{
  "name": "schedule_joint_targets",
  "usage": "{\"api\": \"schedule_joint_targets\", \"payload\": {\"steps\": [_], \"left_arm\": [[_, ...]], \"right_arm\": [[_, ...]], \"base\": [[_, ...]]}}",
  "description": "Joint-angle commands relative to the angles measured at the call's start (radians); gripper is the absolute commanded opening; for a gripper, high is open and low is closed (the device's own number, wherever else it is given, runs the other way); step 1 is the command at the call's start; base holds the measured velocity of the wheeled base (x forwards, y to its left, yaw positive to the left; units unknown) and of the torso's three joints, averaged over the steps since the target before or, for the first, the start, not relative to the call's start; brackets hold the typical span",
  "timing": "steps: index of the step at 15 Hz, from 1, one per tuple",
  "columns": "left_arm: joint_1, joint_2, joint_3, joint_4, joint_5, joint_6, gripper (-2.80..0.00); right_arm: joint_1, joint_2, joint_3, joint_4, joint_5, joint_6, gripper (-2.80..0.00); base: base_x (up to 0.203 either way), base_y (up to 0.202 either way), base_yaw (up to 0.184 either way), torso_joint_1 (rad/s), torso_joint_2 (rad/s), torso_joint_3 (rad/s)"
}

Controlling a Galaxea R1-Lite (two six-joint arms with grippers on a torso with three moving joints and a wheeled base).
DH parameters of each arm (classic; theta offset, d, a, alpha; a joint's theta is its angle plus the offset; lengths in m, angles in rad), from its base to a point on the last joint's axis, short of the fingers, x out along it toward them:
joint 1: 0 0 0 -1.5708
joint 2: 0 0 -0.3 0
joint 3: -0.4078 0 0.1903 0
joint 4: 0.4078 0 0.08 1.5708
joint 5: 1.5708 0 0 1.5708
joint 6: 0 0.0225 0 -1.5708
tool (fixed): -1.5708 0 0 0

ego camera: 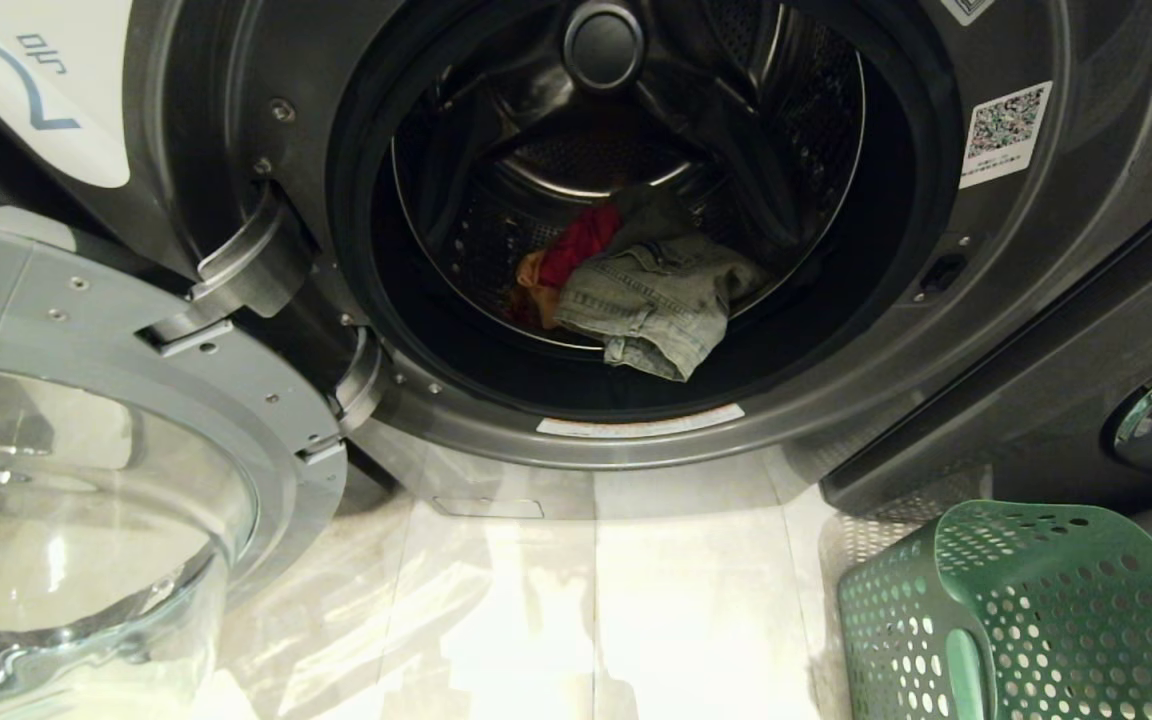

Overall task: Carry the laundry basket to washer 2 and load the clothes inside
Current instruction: Close the washing machine door with the left hand

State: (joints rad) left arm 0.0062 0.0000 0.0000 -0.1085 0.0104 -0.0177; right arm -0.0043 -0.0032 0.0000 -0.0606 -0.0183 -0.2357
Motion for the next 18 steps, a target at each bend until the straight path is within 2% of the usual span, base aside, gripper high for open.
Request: {"api": "schedule_joint_targets", "payload": {"steps": [1, 8, 18], "left_arm": [[0.0, 0.0, 0.04, 0.0, 0.0, -0.002, -2.8], [0.001, 0.0, 0.04, 0.0, 0.0, 0.001, -2.8], [0.001, 0.0, 0.04, 0.0, -0.001, 0.002, -2.8]], "right_arm": [[0.0, 0.003, 0.0, -0.001, 0.0, -0.002, -2.8], [0.0, 0.003, 0.0, -0.001, 0.0, -0.002, -2.8], [0.0, 0.003, 0.0, -0.001, 0.0, -0.002, -2.8]], "base": [[0.0, 0.0, 0.0, 0.0, 0.0, 0.0], [0.0, 0.0, 0.0, 0.001, 0.0, 0.02], [0.0, 0.0, 0.0, 0.002, 0.0, 0.197]]}}
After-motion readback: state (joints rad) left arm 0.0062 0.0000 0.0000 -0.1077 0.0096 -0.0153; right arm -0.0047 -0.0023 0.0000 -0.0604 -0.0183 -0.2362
